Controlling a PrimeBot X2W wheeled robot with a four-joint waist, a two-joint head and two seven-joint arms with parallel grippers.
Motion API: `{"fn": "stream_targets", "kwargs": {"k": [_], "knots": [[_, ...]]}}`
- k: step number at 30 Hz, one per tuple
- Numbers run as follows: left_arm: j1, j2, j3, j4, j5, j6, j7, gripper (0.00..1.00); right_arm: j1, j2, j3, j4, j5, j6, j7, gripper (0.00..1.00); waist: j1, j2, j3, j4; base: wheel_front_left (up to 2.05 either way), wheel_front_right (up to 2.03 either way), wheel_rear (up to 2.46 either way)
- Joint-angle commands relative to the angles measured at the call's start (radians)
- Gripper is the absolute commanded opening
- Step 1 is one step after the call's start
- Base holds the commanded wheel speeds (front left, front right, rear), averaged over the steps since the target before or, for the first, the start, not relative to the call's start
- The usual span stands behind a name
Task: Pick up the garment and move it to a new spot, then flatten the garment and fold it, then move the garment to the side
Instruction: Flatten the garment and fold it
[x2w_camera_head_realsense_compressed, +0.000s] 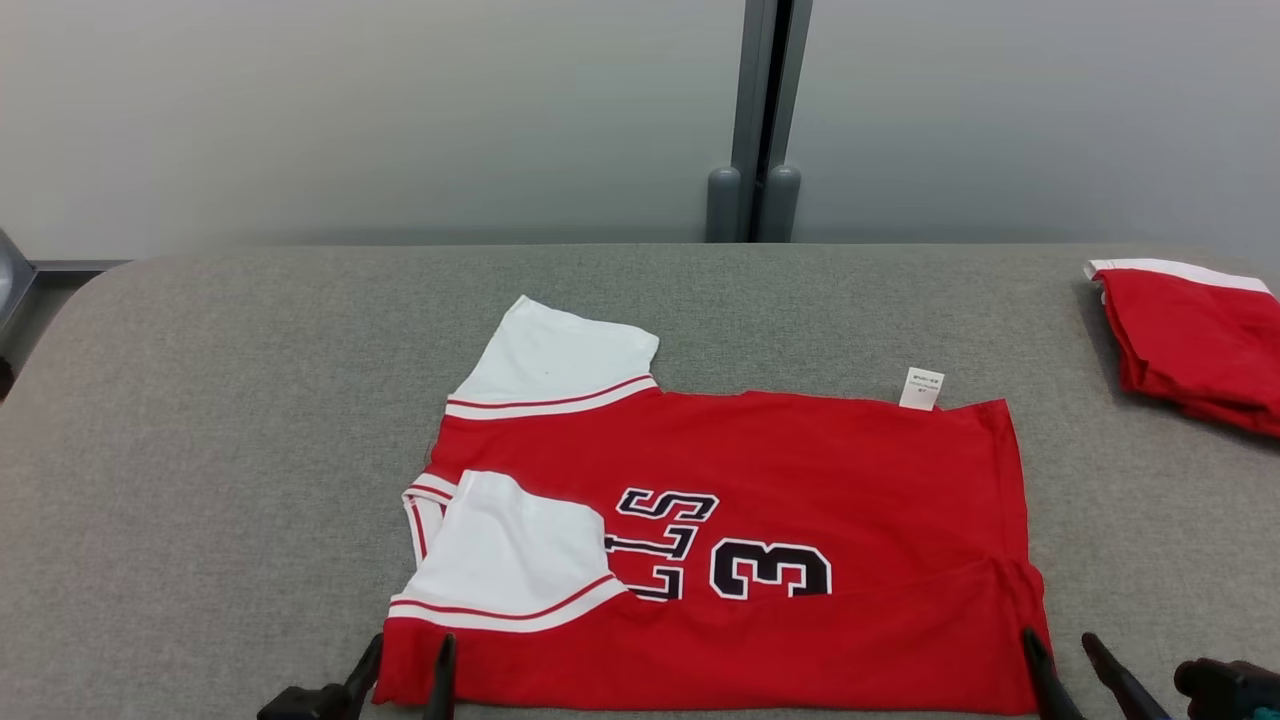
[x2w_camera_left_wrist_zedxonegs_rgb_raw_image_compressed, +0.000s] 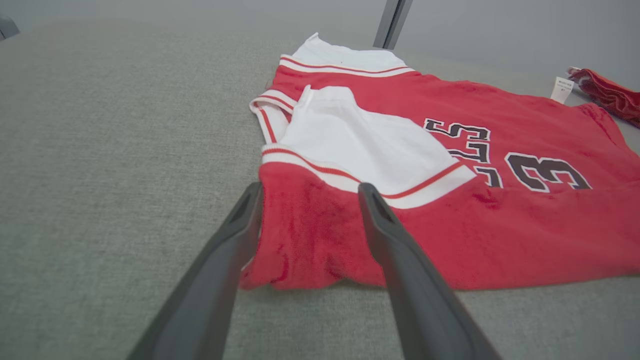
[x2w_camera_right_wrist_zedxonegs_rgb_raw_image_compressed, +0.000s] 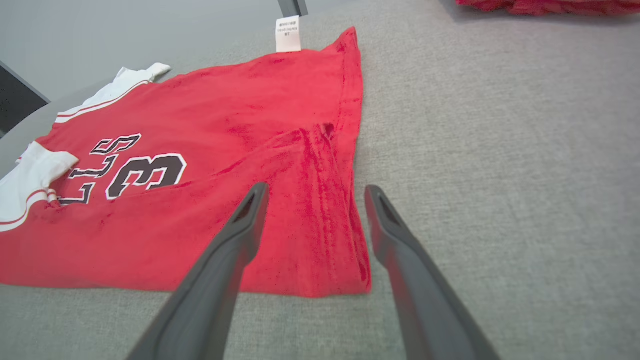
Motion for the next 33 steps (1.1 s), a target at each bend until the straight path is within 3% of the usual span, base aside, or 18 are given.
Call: {"fn": "stream_targets", "kwargs": {"k": [1, 6, 17, 24, 33], "knots": [[-0.013, 0.003, 0.014, -0.01, 0.009, 0.009, -0.01, 1.0, -0.011, 0.0, -0.015, -0.016, -0.011, 0.001, -0.015, 1.0, 0.0, 0.0001, -0.002, -0.007, 0.0, 0.0, 0.0], [-0.043, -0.003, 0.056, -0.05, 0.041, 0.018, -0.025, 1.0, -0.052, 0.007, -0.047, -0.06, -0.041, 0.001, -0.062, 1.0, 0.0, 0.0001, -0.004, -0.031, 0.0, 0.0, 0.0], [-0.093, -0.058, 0.237, -0.172, 0.177, 0.011, -0.027, 1.0, -0.167, 0.036, -0.012, -0.105, -0.122, 0.001, -0.181, 1.0, 0.0, 0.0001, -0.001, -0.066, 0.0, 0.0, 0.0], [-0.12, -0.101, 0.346, -0.212, 0.289, -0.02, -0.027, 1.0, -0.209, 0.062, -0.007, -0.101, -0.16, 0.001, -0.225, 1.0, 0.0, 0.0001, 0.016, -0.067, 0.0, 0.0, 0.0], [-0.092, -0.151, 0.434, -0.161, 0.38, -0.084, -0.027, 1.0, -0.173, 0.105, -0.041, -0.099, -0.206, 0.001, -0.232, 1.0, 0.0, 0.0001, 0.022, -0.065, 0.0, 0.0, 0.0]]}}
